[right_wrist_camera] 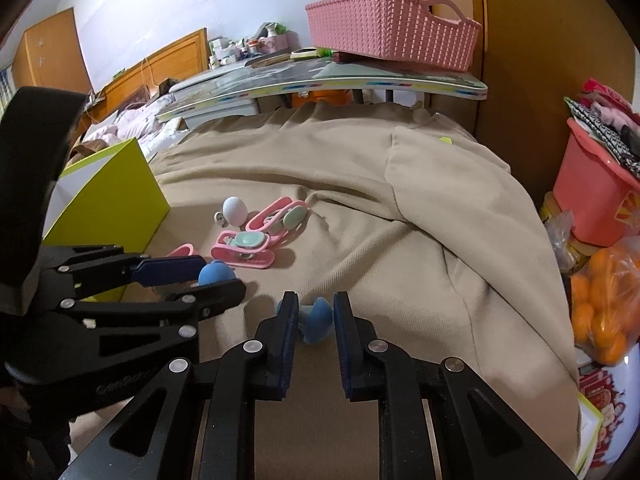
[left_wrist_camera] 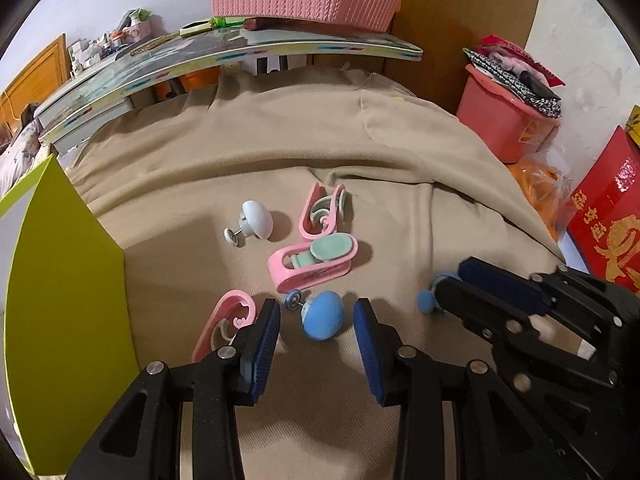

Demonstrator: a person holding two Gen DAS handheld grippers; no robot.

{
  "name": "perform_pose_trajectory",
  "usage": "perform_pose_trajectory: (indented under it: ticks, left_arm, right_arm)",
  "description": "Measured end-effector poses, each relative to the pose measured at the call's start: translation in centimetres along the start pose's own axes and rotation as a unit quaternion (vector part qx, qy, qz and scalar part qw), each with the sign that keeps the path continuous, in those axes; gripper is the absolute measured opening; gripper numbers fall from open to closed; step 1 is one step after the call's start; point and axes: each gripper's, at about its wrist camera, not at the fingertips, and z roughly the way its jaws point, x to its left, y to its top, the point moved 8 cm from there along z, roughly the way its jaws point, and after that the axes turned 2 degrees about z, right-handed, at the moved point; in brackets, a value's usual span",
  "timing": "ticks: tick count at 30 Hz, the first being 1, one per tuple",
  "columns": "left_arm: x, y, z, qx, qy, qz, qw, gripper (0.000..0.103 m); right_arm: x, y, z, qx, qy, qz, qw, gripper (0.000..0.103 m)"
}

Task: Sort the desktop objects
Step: 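Close the right tool on the blue mushroom knob while the left tool approaches the blue ball, then close the left tool on the blue ball knob while the right tool lifts its knob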

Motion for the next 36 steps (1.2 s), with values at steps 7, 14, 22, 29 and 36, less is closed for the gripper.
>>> perform_pose_trajectory:
  ticks: [7,14,22,29,36]
  left_arm:
    - [0.0,0.1,0.5,-0.004,0.002,0.000,1.0000,0.039]
    - [0.3,0.0,0.2,-0.009,-0.013,-0.013,0.9998,0.033]
    - [0.1,-0.8,-0.4,-0.012,-0.026,-0.006,0.9996,0.032]
    - [-0.5,-2.0,-1.2,-0.009,-0.039,0.008,0.9992,0.032]
    - [-0.7,-2.5,-1.6,-0.008,-0.041,0.014,0.9990,0.032]
  right_arm:
    - [-0.4,-0.6,-0.6,0.004,0.002,0.006,1.000,0.019]
    - [-0.8,-1.2,-1.0,0.008,0.003,0.015,1.000,0.019]
    - [-0.9,-1.9,-1.6,0.011,0.004,0.021,1.000,0.019]
    - [-1.4,-2.1,-2.1,0.006,0.005,0.025,1.000,0.019]
    - [-2.3,-1.8,-2.2,-0.001,-0.001,0.030,1.000,0.025]
